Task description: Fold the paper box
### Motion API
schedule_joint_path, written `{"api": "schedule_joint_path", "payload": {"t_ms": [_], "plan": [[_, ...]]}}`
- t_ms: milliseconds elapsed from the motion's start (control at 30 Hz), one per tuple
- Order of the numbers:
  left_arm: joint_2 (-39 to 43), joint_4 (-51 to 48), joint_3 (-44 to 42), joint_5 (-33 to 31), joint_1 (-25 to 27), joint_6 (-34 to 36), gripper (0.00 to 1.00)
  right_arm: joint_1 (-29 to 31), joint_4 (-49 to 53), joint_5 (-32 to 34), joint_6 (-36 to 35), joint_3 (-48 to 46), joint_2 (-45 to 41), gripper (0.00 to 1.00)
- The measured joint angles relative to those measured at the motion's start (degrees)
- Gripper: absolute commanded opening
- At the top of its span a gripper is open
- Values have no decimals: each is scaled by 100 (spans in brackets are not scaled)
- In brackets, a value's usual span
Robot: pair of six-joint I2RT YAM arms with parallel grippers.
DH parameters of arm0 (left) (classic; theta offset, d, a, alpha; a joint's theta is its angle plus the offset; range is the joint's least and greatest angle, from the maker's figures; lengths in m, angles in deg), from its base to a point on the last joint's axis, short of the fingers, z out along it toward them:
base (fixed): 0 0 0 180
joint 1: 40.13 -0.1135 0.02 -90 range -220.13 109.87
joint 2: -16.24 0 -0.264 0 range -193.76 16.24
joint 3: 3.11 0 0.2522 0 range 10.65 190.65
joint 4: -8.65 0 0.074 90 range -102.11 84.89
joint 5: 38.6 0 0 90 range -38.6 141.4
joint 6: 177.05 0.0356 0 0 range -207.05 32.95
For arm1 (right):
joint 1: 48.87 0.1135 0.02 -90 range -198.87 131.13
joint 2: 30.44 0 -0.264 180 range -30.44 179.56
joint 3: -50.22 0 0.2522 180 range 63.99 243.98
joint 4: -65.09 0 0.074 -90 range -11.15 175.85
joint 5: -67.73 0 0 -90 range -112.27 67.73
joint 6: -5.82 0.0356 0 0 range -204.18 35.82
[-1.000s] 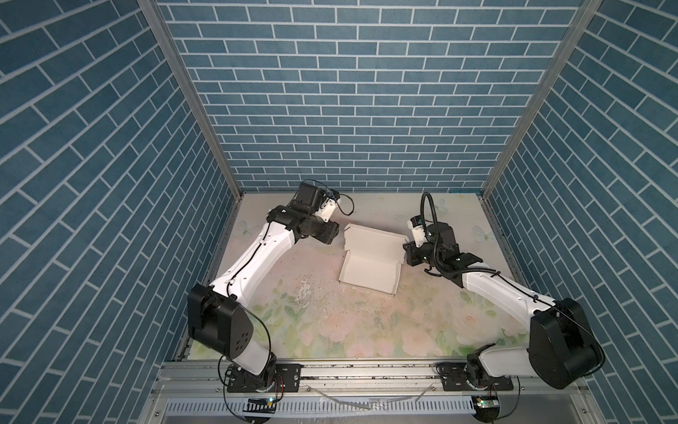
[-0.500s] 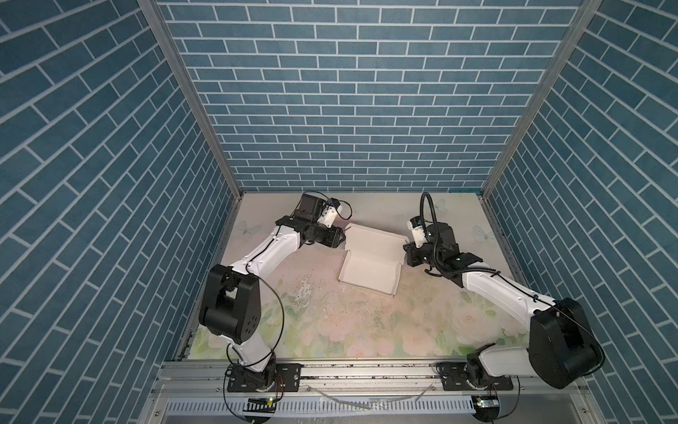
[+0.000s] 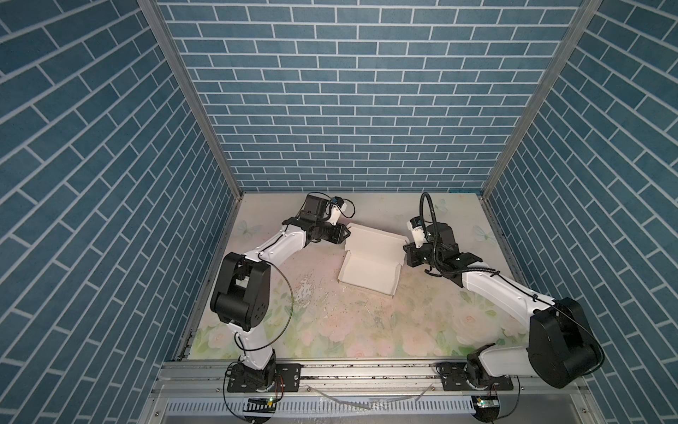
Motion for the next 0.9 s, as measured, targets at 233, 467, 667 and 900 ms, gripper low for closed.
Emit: {"api": "schedule_joint_path", "payload": {"t_ms": [233,467,667,900], "plan": [[-96,155,17,232,4,-35,17,0,87,0,0,79,11,0],[-188,264,26,348,48,-68,9,0,131,28,9,83,15,0],[-170,483,-85,267,90,-136,3,0,190,133,118,208,114,0],[149,1067,-662,44,179,-402,1,195,407,570,352,424,210,0]]}}
